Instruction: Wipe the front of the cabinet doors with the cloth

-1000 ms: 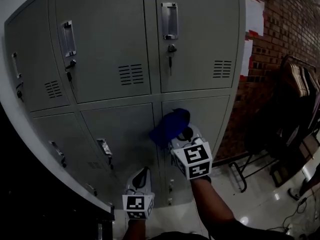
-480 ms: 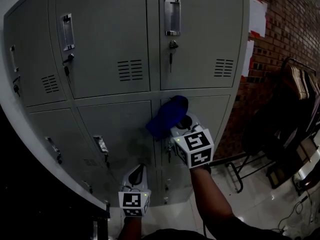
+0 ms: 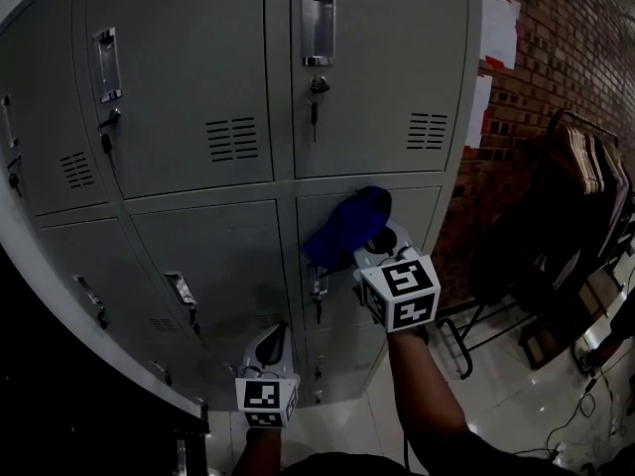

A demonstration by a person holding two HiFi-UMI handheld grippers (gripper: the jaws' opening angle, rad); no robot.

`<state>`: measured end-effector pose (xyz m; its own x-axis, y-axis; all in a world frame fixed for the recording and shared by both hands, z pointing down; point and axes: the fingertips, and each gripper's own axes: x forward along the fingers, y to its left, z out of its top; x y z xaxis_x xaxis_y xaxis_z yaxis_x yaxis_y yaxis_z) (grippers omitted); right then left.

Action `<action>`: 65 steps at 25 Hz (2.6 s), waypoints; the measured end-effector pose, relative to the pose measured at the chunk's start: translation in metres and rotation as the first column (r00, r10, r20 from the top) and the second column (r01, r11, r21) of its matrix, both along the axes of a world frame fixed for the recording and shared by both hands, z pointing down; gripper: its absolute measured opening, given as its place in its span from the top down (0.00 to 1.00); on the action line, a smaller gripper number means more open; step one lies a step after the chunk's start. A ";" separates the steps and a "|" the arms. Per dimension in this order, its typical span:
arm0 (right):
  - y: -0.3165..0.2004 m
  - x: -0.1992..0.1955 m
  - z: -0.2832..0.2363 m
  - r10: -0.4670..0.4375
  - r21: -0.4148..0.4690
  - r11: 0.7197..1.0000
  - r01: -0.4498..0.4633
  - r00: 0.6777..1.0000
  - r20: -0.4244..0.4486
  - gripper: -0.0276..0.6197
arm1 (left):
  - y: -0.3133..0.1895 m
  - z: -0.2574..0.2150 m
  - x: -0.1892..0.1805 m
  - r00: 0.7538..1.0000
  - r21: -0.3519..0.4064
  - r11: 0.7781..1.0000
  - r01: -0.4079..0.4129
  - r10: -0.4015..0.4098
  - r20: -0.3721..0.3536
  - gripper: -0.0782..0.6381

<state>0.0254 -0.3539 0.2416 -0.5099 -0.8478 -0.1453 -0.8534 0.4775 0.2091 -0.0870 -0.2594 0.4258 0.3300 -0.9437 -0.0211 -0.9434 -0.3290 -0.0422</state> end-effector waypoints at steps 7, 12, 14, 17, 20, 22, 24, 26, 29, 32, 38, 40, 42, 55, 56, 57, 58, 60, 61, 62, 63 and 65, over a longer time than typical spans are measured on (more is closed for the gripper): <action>-0.010 0.051 0.000 0.047 -0.019 0.999 -0.047 0.999 -0.005 0.86 | -0.002 0.003 0.012 1.000 -0.005 1.000 -0.005 0.005 0.001 0.87; -0.016 0.085 0.003 0.102 -0.021 0.995 -0.102 0.994 -0.030 0.86 | -0.001 0.004 0.014 1.000 -0.005 1.000 -0.001 0.001 0.001 0.87; -0.018 0.097 0.004 0.123 -0.025 0.992 -0.124 0.992 -0.029 0.86 | 0.000 0.004 0.015 1.000 -0.006 1.000 -0.002 0.002 0.004 0.87; -0.020 0.110 0.007 0.144 -0.033 0.989 -0.145 0.989 -0.027 0.86 | 0.002 0.003 0.016 1.000 -0.009 1.000 0.001 -0.001 0.007 0.87; -0.023 0.123 0.007 0.165 -0.034 0.986 -0.166 0.986 -0.028 0.86 | 0.005 0.004 0.016 1.000 -0.011 1.000 0.003 -0.003 0.012 0.87; -0.024 0.131 0.008 0.176 -0.039 0.984 -0.176 0.984 -0.022 0.86 | 0.007 0.005 0.016 1.000 -0.015 1.000 0.006 -0.006 0.015 0.87; -0.024 0.134 0.008 0.182 -0.043 0.982 -0.182 0.983 -0.018 0.86 | 0.008 0.005 0.015 1.000 -0.016 1.000 0.010 -0.009 0.014 0.87; -0.022 0.132 0.007 0.191 -0.037 0.981 -0.192 0.981 -0.020 0.86 | 0.010 0.003 0.015 1.000 -0.012 1.000 0.010 -0.009 0.014 0.87; -0.011 0.117 0.013 0.180 -0.020 0.983 -0.180 0.984 -0.011 0.86 | 0.012 0.001 0.014 1.000 -0.004 1.000 0.006 -0.006 0.014 0.87; -0.005 0.089 0.030 0.130 -0.030 0.991 -0.130 0.991 -0.011 0.86 | 0.014 0.001 0.007 1.000 -0.006 1.000 0.018 -0.018 0.011 0.87; 0.010 0.017 0.045 0.010 -0.047 0.999 -0.010 1.000 -0.013 0.86 | 0.019 0.002 -0.012 0.999 -0.006 0.999 0.050 -0.050 0.002 0.87; 0.013 -0.002 0.046 -0.020 -0.053 0.998 0.020 1.000 -0.012 0.86 | 0.022 0.002 -0.019 0.998 -0.006 0.998 0.059 -0.059 0.002 0.87; 0.015 -0.018 0.042 -0.046 -0.057 0.997 0.046 0.999 -0.002 0.86 | 0.024 0.002 -0.025 0.998 -0.007 0.998 0.069 -0.069 0.001 0.87; 0.011 -0.064 0.041 -0.103 -0.062 0.993 0.101 0.994 -0.021 0.86 | 0.031 0.010 -0.060 0.992 -0.019 0.992 0.122 -0.123 -0.024 0.87; 0.011 -0.063 0.041 -0.101 -0.063 0.993 0.100 0.995 -0.018 0.86 | 0.031 0.010 -0.059 0.992 -0.021 0.993 0.120 -0.121 -0.021 0.87; 0.011 -0.061 0.041 -0.100 -0.064 0.993 0.099 0.995 -0.015 0.86 | 0.031 0.010 -0.058 0.993 -0.023 0.993 0.119 -0.119 -0.018 0.87; 0.011 -0.059 0.041 -0.099 -0.066 0.993 0.097 0.995 -0.013 0.86 | 0.031 0.010 -0.058 0.993 -0.024 0.993 0.117 -0.117 -0.018 0.87; 0.010 -0.052 0.043 -0.088 -0.074 0.993 0.087 0.996 -0.011 0.86 | 0.030 0.011 -0.057 0.993 -0.025 0.993 0.114 -0.115 -0.019 0.87; 0.008 -0.047 0.045 -0.080 -0.077 0.994 0.079 0.997 -0.012 0.86 | 0.029 0.011 -0.055 0.993 -0.026 0.993 0.112 -0.113 -0.018 0.87; 0.006 -0.040 0.046 -0.070 -0.079 0.995 0.069 0.997 -0.014 0.86 | 0.029 0.012 -0.054 0.994 -0.027 0.994 0.110 -0.110 -0.018 0.87; 0.004 -0.034 0.048 -0.060 -0.080 0.995 0.059 0.998 -0.016 0.86 | 0.029 0.012 -0.051 0.994 -0.029 0.994 0.106 -0.107 -0.018 0.87; 0.002 -0.020 0.049 -0.042 -0.082 0.996 0.041 0.999 -0.016 0.86 | 0.028 0.013 -0.046 0.995 -0.029 0.995 0.099 -0.099 -0.016 0.87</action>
<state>0.0057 -0.3521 0.2906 -0.5468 -0.8346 -0.0668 -0.8291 0.5285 0.1825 -0.1327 -0.2315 0.4384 0.2350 -0.9720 0.0008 -0.9719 -0.2349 -0.0176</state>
